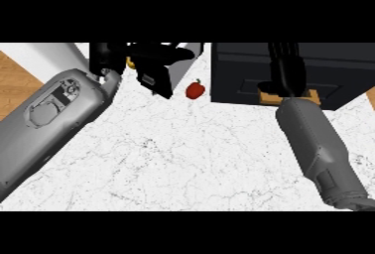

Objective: Pick up the can, place it into the drawer and close the drawer

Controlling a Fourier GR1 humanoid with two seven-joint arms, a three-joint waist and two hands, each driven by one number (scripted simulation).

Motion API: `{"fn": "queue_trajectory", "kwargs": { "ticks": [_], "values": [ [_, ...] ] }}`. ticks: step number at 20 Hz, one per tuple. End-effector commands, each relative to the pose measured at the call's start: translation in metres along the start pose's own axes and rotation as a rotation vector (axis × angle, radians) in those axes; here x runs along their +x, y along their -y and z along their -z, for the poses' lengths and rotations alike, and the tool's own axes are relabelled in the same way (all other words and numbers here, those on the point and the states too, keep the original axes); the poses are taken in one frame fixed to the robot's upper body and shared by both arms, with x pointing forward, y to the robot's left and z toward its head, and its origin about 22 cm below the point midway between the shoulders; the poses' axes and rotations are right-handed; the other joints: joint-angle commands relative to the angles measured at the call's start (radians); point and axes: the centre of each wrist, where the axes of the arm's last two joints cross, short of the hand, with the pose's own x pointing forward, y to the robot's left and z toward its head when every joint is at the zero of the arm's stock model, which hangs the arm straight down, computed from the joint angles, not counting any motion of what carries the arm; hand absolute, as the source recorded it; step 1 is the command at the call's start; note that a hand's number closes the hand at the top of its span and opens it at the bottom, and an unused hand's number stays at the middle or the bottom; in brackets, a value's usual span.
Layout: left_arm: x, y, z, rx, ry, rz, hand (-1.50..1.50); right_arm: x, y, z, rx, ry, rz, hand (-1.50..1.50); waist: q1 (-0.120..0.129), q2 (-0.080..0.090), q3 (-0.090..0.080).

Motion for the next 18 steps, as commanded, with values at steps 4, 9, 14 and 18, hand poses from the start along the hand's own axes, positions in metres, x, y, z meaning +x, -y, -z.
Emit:
{"fn": "queue_trajectory", "kwargs": {
  "ticks": [4, 9, 14, 18],
  "values": [
    [-0.010, -0.009, -0.012, -0.016, 0.023, -0.002, -1.50, 0.016, 0.016, 0.041, 0.013, -0.022, -0.015, -1.50, 0.036, 0.030, 0.010],
    [-0.025, -0.009, -0.026, -0.026, 0.001, 0.001, -1.50, 0.010, 0.015, 0.041, -0.004, -0.009, 0.007, -1.50, 0.023, 0.028, 0.011],
    [-0.026, -0.016, -0.027, -0.033, 0.030, -0.008, -1.50, 0.020, 0.034, 0.066, 0.002, -0.033, 0.022, -1.50, 0.042, 0.038, 0.011],
    [-0.037, -0.023, -0.032, -0.023, 0.004, 0.017, -1.50, 0.029, 0.026, 0.060, -0.001, -0.020, 0.144, -1.50, 0.032, 0.029, 0.012]
  ]
}}
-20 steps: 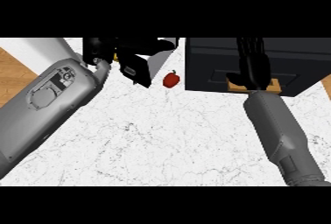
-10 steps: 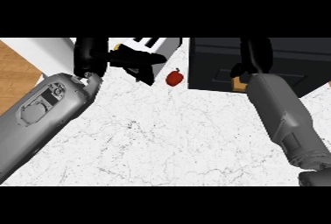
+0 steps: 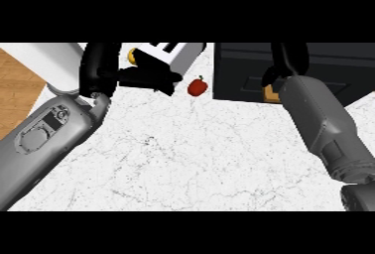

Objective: Pick up the can, place it into the drawer and close the drawer

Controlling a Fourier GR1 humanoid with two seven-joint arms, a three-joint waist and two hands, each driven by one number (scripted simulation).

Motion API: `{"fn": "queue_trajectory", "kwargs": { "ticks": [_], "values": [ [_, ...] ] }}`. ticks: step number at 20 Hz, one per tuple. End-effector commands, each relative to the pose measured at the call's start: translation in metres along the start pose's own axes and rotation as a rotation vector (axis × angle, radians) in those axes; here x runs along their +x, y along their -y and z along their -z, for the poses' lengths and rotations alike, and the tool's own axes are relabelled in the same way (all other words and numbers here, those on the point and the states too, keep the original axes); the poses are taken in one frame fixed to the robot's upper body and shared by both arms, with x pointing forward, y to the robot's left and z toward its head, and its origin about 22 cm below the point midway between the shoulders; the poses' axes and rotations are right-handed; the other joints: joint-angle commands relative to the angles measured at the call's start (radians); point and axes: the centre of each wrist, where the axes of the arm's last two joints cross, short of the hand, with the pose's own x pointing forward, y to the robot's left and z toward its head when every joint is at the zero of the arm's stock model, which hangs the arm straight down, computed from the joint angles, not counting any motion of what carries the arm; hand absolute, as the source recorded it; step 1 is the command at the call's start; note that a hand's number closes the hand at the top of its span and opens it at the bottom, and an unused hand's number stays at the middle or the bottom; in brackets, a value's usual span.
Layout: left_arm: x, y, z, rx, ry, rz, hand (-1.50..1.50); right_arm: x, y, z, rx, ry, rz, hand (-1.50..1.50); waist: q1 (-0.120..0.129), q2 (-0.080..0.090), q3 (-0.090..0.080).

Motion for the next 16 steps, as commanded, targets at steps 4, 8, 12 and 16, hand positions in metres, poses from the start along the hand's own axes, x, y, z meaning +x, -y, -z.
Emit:
{"fn": "queue_trajectory", "kwargs": {
  "ticks": [4, 8, 12, 16],
  "values": [
    [-0.003, -0.011, -0.006, 0.009, 0.006, 0.003, -1.50, 0.029, 0.015, 0.021, -0.112, -0.033, 0.314, -1.50, 0.012, -0.007, 0.004],
    [-0.020, -0.010, -0.016, -0.001, -0.018, -0.005, -1.50, 0.046, 0.021, 0.029, -0.135, -0.046, 0.469, -1.50, 0.011, -0.010, 0.003],
    [-0.025, -0.018, -0.021, 0.014, -0.015, 0.012, -1.50, 0.044, 0.011, 0.020, -0.157, -0.055, 0.594, -1.50, -0.001, -0.016, 0.003],
    [-0.035, -0.019, -0.021, 0.028, -0.045, 0.010, -1.50, 0.063, 0.016, 0.028, -0.140, -0.116, 0.823, -1.50, -0.029, -0.018, 0.001]
  ]
}}
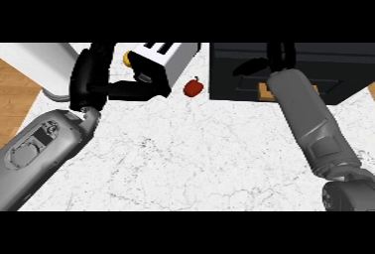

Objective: Pick up the can, place it into the drawer and close the drawer

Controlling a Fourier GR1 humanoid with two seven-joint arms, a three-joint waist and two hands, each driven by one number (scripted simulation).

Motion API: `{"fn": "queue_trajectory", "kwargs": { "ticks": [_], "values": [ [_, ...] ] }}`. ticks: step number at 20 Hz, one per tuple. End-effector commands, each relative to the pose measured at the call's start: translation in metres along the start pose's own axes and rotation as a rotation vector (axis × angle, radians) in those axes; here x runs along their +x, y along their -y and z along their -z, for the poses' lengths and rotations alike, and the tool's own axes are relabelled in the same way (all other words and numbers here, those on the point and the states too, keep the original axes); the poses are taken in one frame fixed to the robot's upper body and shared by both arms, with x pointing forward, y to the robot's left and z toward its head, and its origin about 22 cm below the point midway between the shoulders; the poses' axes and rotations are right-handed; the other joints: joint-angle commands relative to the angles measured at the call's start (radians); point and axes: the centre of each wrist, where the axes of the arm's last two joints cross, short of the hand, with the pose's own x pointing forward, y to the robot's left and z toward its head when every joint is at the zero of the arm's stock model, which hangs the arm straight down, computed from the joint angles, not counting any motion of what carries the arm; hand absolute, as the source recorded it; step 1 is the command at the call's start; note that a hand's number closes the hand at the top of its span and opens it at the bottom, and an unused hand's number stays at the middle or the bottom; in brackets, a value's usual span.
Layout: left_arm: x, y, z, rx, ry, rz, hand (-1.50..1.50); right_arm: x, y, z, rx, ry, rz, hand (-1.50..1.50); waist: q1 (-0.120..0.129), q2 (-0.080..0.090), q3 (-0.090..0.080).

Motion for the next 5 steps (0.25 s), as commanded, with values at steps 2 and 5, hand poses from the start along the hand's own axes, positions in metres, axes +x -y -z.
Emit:
{"fn": "queue_trajectory", "kwargs": {
  "ticks": [2, 5],
  "values": [
    [-0.014, -0.015, -0.002, 0.027, -0.014, 0.008, -1.50, 0.034, -0.012, 0.011, -0.091, -0.047, 0.268, -1.50, -0.008, -0.013, -0.006],
    [-0.004, -0.017, -0.011, 0.020, 0.010, -0.001, -1.50, 0.033, -0.002, 0.020, -0.090, -0.049, 0.276, -1.50, 0.000, -0.013, -0.006]
  ]
}}
